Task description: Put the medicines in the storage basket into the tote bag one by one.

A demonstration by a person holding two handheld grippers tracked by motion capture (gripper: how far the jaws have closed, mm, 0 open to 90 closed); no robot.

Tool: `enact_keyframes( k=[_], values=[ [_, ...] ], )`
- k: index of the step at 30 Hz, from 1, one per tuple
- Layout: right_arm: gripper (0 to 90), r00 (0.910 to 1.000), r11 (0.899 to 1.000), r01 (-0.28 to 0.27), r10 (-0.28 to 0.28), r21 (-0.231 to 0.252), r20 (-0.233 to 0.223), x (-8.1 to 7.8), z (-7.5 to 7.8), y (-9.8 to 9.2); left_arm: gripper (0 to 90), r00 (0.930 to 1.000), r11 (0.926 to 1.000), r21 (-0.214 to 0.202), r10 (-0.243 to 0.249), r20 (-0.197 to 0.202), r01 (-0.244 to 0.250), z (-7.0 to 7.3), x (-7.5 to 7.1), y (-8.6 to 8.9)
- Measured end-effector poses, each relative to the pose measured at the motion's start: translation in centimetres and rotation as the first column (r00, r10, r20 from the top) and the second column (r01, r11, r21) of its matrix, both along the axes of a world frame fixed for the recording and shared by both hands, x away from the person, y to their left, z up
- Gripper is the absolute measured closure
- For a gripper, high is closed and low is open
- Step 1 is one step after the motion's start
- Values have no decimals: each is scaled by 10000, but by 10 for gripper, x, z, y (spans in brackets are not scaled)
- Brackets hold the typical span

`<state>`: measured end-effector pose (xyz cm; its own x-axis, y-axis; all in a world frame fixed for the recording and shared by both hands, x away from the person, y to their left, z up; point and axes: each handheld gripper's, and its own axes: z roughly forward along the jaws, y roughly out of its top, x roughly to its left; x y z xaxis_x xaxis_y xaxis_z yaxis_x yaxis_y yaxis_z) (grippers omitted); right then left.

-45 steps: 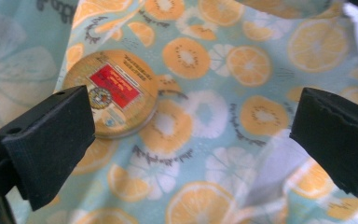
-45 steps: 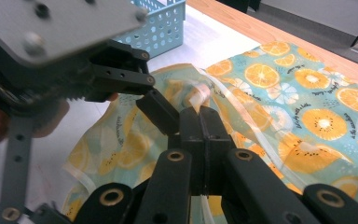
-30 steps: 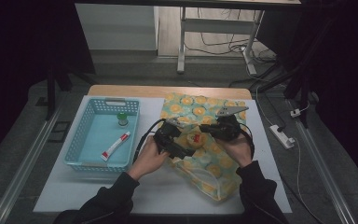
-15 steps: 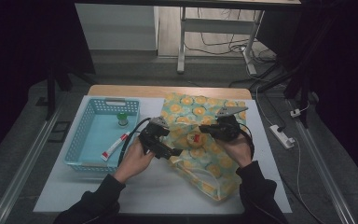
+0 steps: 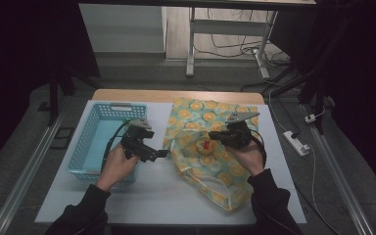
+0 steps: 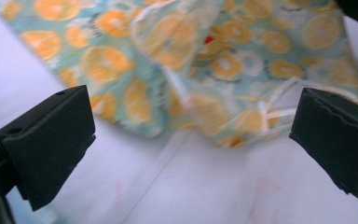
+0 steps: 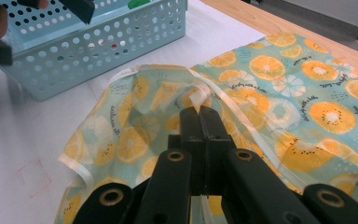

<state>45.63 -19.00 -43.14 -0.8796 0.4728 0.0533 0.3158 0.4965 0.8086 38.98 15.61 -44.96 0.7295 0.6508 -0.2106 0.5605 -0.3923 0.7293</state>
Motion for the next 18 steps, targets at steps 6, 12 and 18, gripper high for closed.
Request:
enact_keyframes(
  k=[6,12,18],
  values=[
    [900,10000,10000,-33,33,-38,-33,0,-1,1,0,9984,9984,72,562,-91,-562,-2,-3,23],
    [900,10000,10000,-49,49,-46,-25,0,-1,2,0,9925,9921,398,1200,-248,-1190,-7,-3,47],
    [900,10000,10000,-38,38,-48,-29,0,-1,1,0,9775,9751,881,2075,-370,-2037,-12,-3,72]
  ],
)
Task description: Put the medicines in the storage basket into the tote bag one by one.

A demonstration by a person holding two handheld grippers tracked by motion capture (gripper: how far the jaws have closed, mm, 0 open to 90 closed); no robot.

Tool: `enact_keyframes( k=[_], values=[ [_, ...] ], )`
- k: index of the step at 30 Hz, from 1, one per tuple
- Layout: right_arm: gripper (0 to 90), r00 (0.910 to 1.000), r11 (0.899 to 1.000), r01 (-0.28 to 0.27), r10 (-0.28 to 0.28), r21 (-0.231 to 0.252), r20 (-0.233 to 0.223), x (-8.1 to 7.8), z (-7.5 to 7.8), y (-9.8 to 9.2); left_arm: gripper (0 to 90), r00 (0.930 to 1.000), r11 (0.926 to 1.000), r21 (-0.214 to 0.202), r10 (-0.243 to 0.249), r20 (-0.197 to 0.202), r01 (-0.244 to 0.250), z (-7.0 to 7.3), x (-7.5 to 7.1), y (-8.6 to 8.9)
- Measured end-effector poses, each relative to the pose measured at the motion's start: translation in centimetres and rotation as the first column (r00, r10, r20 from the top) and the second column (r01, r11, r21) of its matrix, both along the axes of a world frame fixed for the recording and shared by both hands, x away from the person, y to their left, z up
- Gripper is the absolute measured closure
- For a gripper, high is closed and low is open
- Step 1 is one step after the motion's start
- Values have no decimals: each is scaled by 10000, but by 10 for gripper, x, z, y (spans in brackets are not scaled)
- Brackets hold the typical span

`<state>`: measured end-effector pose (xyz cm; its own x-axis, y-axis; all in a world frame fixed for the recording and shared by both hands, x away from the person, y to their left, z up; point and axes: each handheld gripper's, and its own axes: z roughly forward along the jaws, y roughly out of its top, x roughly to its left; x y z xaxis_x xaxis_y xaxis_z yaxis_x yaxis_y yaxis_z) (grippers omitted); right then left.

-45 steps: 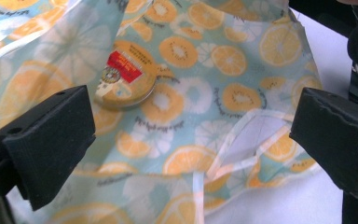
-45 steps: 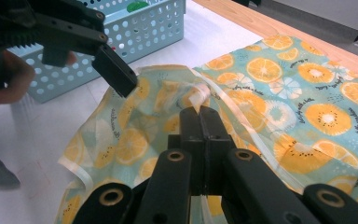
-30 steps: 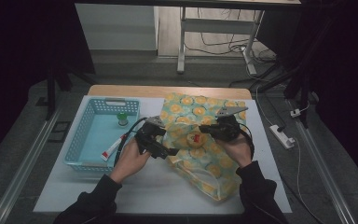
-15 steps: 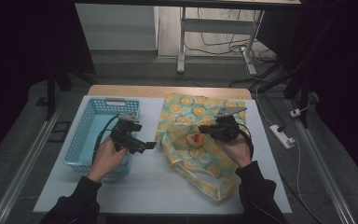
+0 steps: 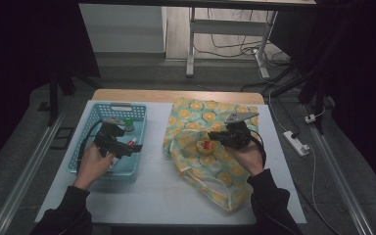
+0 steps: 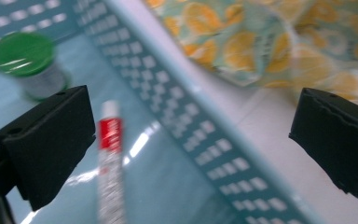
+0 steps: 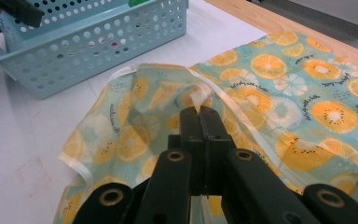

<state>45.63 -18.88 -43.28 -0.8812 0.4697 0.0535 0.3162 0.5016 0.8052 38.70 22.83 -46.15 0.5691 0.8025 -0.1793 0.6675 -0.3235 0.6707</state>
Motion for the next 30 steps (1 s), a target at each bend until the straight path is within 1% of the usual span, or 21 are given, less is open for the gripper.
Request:
enact_keyframes(
  k=[3,6,7,8,14,17,19,21,25,28,30],
  values=[
    [900,10000,10000,-17,17,-34,-3,0,0,1,0,9998,9997,137,195,-63,-194,-4,2,10],
    [900,10000,10000,-36,36,-46,-11,0,-1,2,0,9992,9993,228,302,-253,-297,-9,5,16],
    [900,10000,10000,-30,30,-53,-16,0,-1,2,0,9990,9989,340,334,-310,-324,-11,7,18],
    [900,10000,10000,-30,30,-59,-25,0,-2,2,0,9988,9988,367,349,-346,-336,-13,8,19],
    [900,10000,10000,-40,40,-87,-25,0,-2,2,0,9956,9964,794,366,-863,-298,-27,17,23],
    [900,10000,9999,-51,50,-92,-29,0,-2,2,0,9933,9938,1102,280,-1123,-156,-30,22,21],
    [900,10000,9999,-61,61,-102,-35,0,-2,2,0,9906,9905,1375,200,-1352,-13,-33,24,19],
    [900,10000,9999,-69,69,-102,-23,-1,-2,2,0,9864,9866,1630,154,-1639,117,-37,27,17],
    [900,10000,9999,-85,85,-112,-20,0,-3,2,0,9765,9813,1895,92,-2155,326,-43,31,14],
    [900,10000,9999,-82,82,-115,-19,-1,-3,2,0,9685,9767,2114,173,-2485,368,-47,34,12],
    [900,10000,9999,-84,84,-113,-15,-1,-3,3,19,9643,9692,2443,335,-2625,328,-50,35,11]
  ],
)
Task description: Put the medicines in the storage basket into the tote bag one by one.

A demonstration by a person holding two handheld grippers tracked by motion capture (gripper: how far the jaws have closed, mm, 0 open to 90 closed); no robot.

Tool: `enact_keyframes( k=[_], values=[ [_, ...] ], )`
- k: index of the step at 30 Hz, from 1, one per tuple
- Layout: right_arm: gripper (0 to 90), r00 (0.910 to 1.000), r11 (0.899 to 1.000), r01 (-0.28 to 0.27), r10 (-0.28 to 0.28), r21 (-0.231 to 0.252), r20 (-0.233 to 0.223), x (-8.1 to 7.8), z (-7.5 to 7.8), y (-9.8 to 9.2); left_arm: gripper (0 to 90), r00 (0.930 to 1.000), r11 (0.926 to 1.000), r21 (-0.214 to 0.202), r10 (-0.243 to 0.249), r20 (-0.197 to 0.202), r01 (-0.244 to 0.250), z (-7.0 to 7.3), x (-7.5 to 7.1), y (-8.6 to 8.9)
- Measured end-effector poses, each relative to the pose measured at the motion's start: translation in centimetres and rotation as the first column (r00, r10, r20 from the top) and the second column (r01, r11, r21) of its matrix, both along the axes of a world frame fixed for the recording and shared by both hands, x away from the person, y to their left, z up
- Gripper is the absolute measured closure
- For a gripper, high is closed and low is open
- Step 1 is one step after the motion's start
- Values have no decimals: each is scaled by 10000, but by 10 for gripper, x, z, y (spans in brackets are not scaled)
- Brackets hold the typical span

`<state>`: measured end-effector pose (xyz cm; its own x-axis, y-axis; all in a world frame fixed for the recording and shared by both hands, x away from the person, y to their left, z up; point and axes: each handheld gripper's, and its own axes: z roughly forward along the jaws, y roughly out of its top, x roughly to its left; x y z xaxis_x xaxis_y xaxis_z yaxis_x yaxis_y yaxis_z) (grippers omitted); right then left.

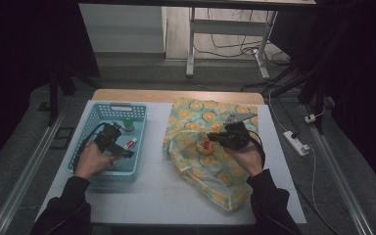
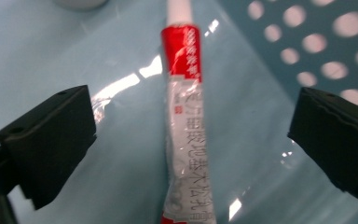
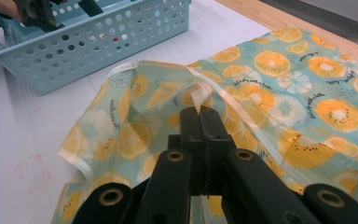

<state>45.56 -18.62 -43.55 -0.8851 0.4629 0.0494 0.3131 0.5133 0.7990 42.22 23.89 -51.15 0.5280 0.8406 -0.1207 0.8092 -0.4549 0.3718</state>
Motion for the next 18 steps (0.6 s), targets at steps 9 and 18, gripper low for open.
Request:
enact_keyframes(
  k=[9,18],
  values=[
    [900,10000,10000,-50,50,-37,-48,0,-1,0,345,9996,9970,769,-105,-263,125,-3,-1,-6],
    [900,10000,10000,-30,30,-59,-39,0,-2,1,693,9996,9986,509,134,-258,-120,-1,-2,-4]
  ],
)
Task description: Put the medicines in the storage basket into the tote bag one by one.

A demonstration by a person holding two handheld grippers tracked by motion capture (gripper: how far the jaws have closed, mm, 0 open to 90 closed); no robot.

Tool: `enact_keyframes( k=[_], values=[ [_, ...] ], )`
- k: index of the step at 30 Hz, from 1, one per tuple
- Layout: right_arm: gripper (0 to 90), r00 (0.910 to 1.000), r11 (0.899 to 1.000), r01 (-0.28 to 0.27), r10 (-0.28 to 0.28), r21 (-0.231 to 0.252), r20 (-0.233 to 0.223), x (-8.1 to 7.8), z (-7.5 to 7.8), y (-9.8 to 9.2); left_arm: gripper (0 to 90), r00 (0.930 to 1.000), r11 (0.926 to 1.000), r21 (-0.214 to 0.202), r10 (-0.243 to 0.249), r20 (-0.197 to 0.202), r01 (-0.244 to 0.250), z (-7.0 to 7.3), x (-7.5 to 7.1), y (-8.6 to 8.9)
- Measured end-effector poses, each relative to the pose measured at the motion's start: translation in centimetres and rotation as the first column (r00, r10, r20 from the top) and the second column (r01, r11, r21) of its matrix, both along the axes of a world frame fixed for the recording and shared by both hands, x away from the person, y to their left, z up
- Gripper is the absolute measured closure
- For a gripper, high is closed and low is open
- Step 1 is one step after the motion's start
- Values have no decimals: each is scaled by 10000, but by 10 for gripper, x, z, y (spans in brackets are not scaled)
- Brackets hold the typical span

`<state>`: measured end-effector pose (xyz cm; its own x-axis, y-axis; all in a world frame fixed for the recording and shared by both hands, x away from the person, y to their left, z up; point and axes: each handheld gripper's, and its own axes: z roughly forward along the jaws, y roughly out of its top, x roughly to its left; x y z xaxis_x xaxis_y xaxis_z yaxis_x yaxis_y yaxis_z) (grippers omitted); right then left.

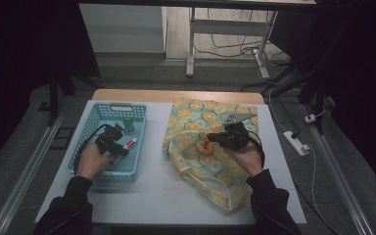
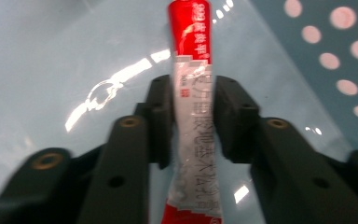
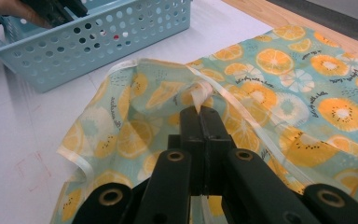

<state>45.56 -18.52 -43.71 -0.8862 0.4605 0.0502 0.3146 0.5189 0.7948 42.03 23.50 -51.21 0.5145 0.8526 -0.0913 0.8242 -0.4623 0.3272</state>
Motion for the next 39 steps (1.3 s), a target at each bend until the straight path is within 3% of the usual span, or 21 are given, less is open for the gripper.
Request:
enact_keyframes(
  k=[6,13,16,20,30,39],
  values=[
    [900,10000,10000,-19,19,15,40,0,1,0,710,9997,9996,-70,260,23,-260,1,0,0],
    [900,10000,10000,4,-4,23,65,0,2,0,711,9983,9942,-905,579,-49,-581,6,0,5],
    [900,10000,10000,-1,1,44,91,-1,2,0,711,9992,9945,-995,357,190,-336,9,-2,4],
    [900,9999,10000,-7,6,74,132,-1,3,-1,711,9978,9920,-1206,443,501,-380,16,-4,5],
    [900,9996,9998,-32,27,188,286,-3,6,-1,712,9914,9776,-2063,653,1137,-408,38,-12,7],
    [900,9996,9998,-49,44,181,293,-3,7,-1,712,9864,9804,-1967,204,1631,123,55,-23,-6]
  ],
)
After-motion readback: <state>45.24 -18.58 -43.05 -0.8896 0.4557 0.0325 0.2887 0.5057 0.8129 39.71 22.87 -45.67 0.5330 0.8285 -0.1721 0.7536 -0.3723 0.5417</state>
